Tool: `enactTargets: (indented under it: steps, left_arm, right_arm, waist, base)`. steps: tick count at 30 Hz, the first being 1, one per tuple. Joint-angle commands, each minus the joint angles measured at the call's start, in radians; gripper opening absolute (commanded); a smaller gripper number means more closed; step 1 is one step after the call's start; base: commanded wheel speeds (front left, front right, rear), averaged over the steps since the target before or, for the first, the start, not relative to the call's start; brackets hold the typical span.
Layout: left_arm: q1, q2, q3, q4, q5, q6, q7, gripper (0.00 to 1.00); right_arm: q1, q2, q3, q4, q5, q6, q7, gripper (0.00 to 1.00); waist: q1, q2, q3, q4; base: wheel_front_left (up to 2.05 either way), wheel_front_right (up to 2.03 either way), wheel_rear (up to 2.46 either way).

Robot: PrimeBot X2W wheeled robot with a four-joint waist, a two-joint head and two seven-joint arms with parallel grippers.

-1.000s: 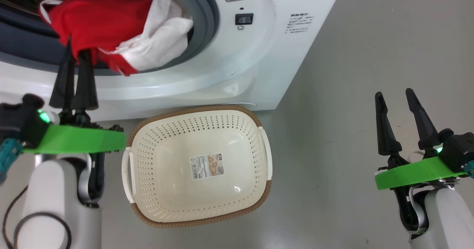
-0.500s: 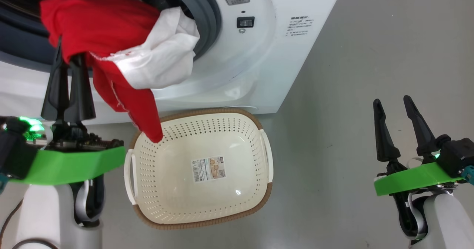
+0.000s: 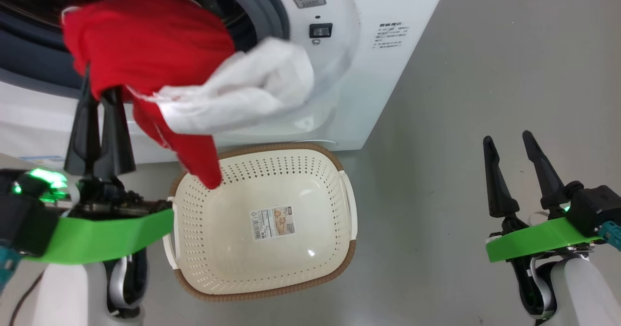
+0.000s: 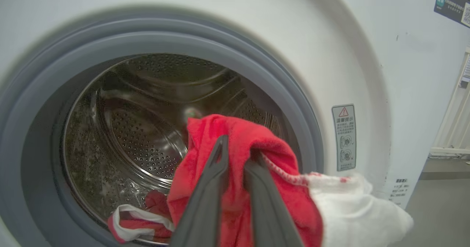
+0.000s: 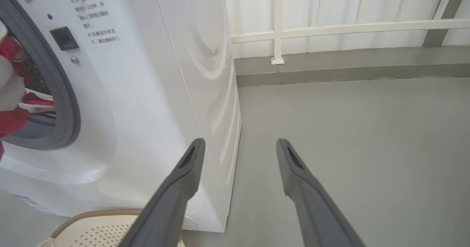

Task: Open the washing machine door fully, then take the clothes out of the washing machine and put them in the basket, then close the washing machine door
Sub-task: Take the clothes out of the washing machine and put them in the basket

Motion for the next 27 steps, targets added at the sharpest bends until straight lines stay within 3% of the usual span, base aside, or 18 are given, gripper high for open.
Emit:
enactTargets:
  steps: [1,12,27]
  left_arm:
    - [0.018,0.021,0.026,-0.016,-0.011,0.010,-0.005,0.00]
    - [0.038,0.021,-0.009,0.212,-0.040,0.005,-0.005,0.00]
    - [-0.055,0.021,-0.017,0.566,0.022,-0.027,-0.005,0.00]
  right_arm:
    - [0.007,-0.003,0.023,-0.022,-0.006,0.006,-0.006,1.00]
    - [-0.014,-0.001,0.025,-0.027,-0.001,0.006,-0.006,1.00]
    - [-0.062,0.001,0.030,-0.041,0.010,0.006,-0.006,1.00]
  waist:
    - [0.0000,0.0000,0.002,-0.002]
    - [0.0000,0.0000,0.051,-0.014]
    - [0.0000,0.0000,0.166,-0.050]
  base:
    - [0.00,0.00,0.00]
    - [0.00,0.00,0.00]
    - [0.00,0.00,0.00]
